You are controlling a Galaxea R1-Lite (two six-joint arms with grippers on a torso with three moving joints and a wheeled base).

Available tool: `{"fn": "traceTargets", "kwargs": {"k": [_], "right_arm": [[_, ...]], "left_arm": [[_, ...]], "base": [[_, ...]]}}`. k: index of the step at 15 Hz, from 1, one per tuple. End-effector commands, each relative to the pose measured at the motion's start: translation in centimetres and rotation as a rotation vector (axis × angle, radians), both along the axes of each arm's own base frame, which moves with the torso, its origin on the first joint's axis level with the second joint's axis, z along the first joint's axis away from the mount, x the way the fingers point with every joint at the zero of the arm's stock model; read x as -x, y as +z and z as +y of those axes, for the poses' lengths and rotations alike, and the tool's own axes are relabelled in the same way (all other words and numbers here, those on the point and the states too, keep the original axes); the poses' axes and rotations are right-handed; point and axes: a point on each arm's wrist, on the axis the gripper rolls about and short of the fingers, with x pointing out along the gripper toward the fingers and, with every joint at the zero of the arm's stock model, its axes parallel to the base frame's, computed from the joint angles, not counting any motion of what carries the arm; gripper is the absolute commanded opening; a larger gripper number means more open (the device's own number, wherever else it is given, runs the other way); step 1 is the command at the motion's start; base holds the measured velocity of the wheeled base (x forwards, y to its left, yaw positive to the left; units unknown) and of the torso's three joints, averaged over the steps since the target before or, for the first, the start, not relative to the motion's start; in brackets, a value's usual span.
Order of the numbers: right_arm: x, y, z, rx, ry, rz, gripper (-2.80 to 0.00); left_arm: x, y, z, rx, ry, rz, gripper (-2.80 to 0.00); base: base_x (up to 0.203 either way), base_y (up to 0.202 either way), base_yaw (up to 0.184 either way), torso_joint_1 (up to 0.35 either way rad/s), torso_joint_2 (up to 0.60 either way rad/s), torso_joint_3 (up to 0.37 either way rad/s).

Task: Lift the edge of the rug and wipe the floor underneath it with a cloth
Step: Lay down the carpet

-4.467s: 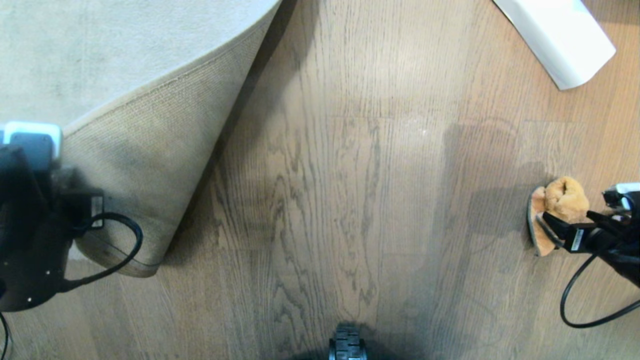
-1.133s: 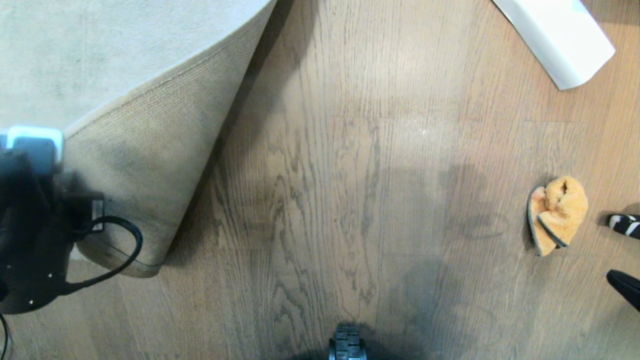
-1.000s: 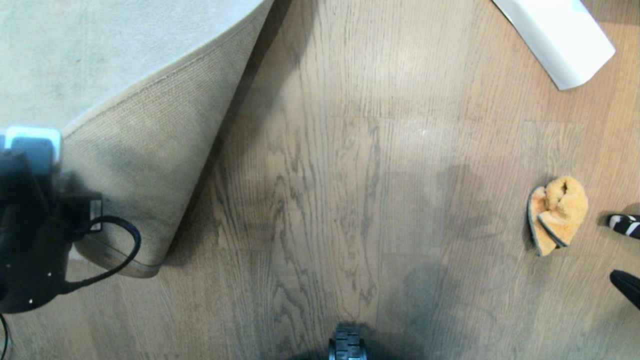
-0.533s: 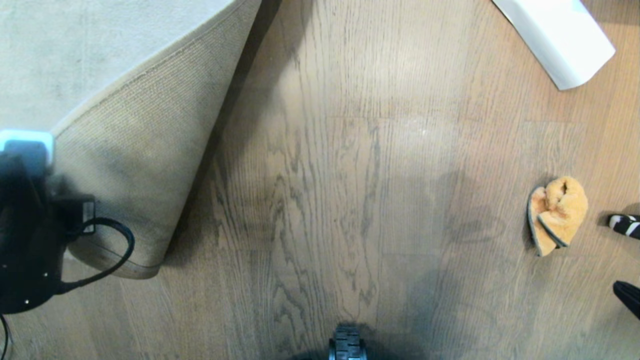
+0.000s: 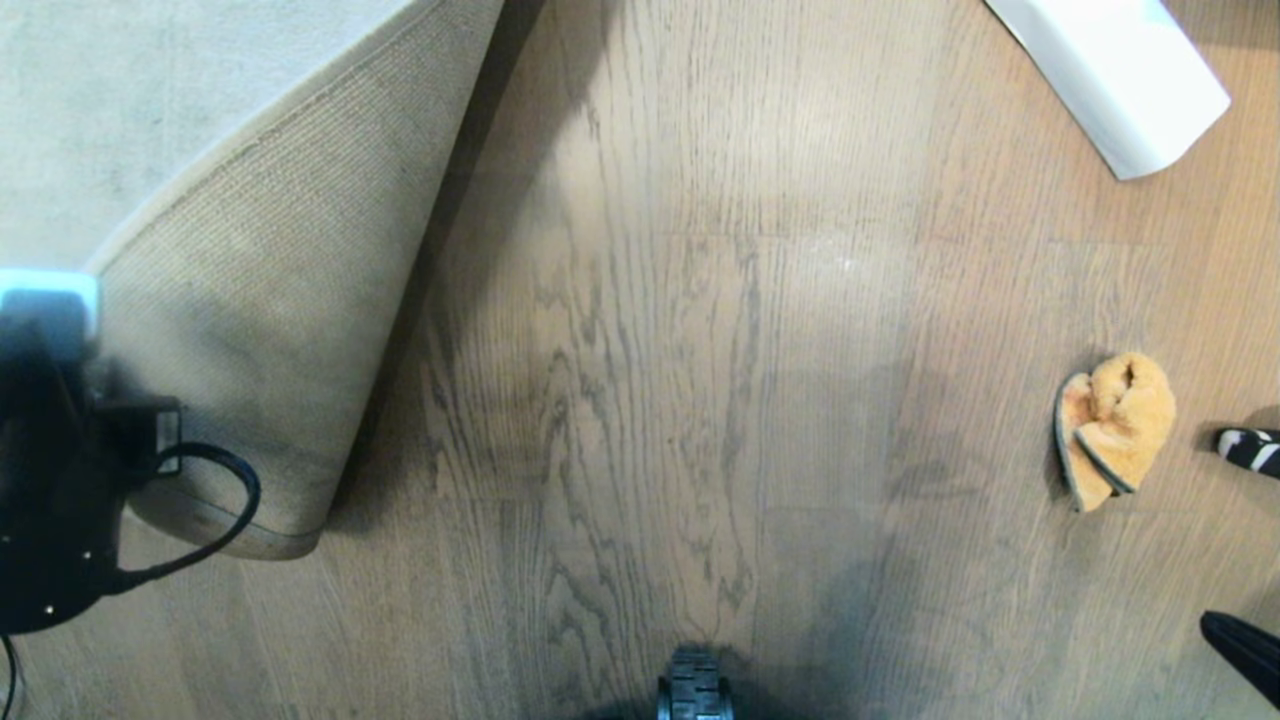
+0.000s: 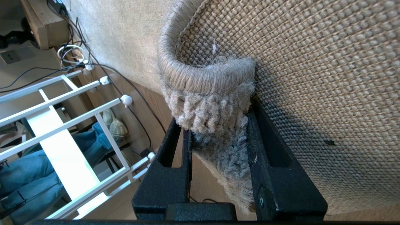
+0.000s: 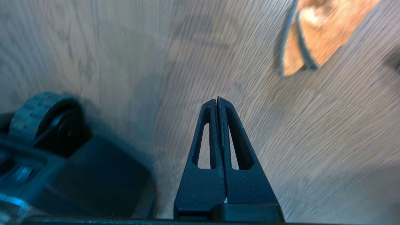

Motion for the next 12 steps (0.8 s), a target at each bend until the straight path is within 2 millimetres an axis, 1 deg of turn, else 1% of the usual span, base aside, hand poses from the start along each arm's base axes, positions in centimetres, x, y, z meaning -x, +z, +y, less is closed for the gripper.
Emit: {"fn": "traceTargets", "kwargs": {"k": [1,9,10,12], "right_arm": [[0.7,-0.1,0.1,0.003,0.005,-0.012,-2.80],[3.1,-1.8,0.5,-0.014,-0.003,0.065,-2.80],[3.2,-1.9,0.4,-0.013,-0.022,0.072,-2.80],[3.5,-2.2,0.2,0.016,-0.129,0.087,-2.80]], "left_arm": [[0.0,0.1,0.0,-0.001,0.006,-0.004,-2.80],[0.1,0.0,0.0,-0.001,0.006,-0.003,-2.80],[0.1,0.1,0.0,-0.002,0.007,-0.004,-2.80],[0.1,0.1,0.0,-0.002,0.003,-0.003,-2.80]], "base": [[0.000,0.000,0.000,0.000,0.00,0.000],[0.000,0.000,0.000,0.000,0.00,0.000],[0.000,0.000,0.000,0.000,0.00,0.000],[0.000,0.000,0.000,0.000,0.00,0.000]]}}
